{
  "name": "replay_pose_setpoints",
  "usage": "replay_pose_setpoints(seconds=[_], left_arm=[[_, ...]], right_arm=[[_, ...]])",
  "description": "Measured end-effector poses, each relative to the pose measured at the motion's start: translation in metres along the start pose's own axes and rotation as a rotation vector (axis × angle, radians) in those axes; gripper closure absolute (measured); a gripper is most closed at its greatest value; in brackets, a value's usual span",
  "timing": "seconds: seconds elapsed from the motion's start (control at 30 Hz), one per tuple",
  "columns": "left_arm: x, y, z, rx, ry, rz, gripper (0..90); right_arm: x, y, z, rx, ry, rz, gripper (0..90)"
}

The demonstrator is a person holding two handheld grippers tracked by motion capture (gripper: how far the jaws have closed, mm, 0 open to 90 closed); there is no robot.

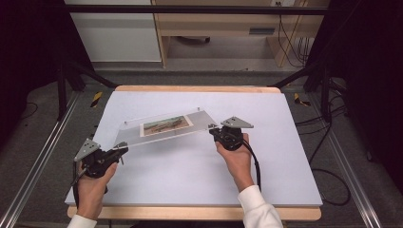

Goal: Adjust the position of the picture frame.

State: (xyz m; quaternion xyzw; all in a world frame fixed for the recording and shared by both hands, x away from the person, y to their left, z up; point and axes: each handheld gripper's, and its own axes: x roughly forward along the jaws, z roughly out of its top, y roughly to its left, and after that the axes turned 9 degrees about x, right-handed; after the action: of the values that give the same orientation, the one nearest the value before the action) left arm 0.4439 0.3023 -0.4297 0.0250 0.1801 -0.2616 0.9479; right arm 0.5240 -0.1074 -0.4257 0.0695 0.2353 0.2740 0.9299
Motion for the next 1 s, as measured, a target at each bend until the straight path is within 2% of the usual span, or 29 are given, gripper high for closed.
replay_pose_setpoints(seconds=[0.2,0.47,0.57,0.73,0.77,0.8,1.0], left_arm=[[0.008,-0.009,0.006,0.008,-0.006,-0.017,82.5],[0.034,-0.022,0.021,0.047,-0.015,-0.053,82.3],[0.051,-0.031,0.029,0.067,-0.026,-0.081,82.3],[0.065,-0.041,0.034,0.074,-0.033,-0.113,82.3],[0.07,-0.044,0.036,0.069,-0.039,-0.133,82.3],[0.073,-0.046,0.036,0.069,-0.04,-0.142,82.5],[0.087,-0.057,0.041,0.092,-0.044,-0.173,82.4]], right_arm=[[-0.014,-0.007,-0.002,0.007,-0.015,-0.021,84.8],[-0.043,-0.026,-0.002,0.024,-0.057,-0.075,84.8],[-0.056,-0.034,-0.001,0.029,-0.075,-0.108,84.7],[-0.071,-0.043,-0.003,0.034,-0.095,-0.148,84.7],[-0.075,-0.045,-0.003,0.034,-0.096,-0.154,84.7],[-0.084,-0.05,-0.005,0.045,-0.105,-0.18,84.6],[-0.097,-0.059,-0.01,0.058,-0.113,-0.206,84.6]])
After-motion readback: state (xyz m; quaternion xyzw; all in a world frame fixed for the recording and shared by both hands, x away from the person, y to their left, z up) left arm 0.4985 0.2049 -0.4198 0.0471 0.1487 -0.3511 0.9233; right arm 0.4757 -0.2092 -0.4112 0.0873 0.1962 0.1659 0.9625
